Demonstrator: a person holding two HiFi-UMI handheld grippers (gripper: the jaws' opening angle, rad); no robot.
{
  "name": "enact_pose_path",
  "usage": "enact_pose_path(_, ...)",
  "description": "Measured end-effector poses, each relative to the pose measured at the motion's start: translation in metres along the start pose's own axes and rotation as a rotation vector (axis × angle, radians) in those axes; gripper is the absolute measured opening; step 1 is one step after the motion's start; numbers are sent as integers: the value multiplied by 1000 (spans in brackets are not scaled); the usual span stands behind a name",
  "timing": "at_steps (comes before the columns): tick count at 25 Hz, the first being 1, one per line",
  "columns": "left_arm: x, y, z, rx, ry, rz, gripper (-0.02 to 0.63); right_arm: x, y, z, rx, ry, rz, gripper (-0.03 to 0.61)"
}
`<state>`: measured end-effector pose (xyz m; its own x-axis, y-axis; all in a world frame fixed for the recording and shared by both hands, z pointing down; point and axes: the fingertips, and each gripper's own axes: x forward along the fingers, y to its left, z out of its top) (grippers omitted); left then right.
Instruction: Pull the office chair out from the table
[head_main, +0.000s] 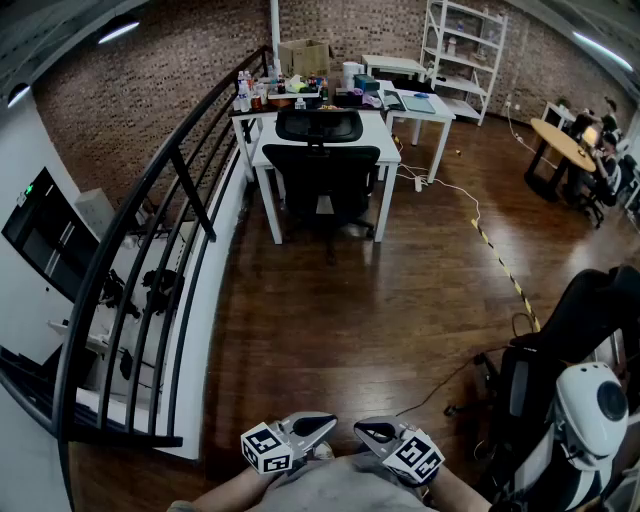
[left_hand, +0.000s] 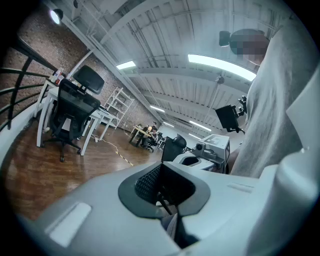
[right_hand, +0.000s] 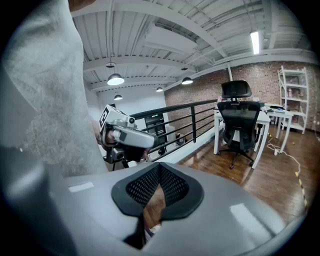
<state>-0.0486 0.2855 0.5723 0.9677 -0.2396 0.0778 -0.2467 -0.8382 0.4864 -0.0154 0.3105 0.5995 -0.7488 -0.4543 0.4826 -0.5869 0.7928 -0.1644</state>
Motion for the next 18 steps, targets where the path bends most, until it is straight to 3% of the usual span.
enact_pose_path(10,-7,27,34,33,-51,17,0,29,-16,37,-39,-24,-8,7)
enact_pose_path(18,10,76,57,35,-51,76,0,57,-68,57,-63,-52,31,7)
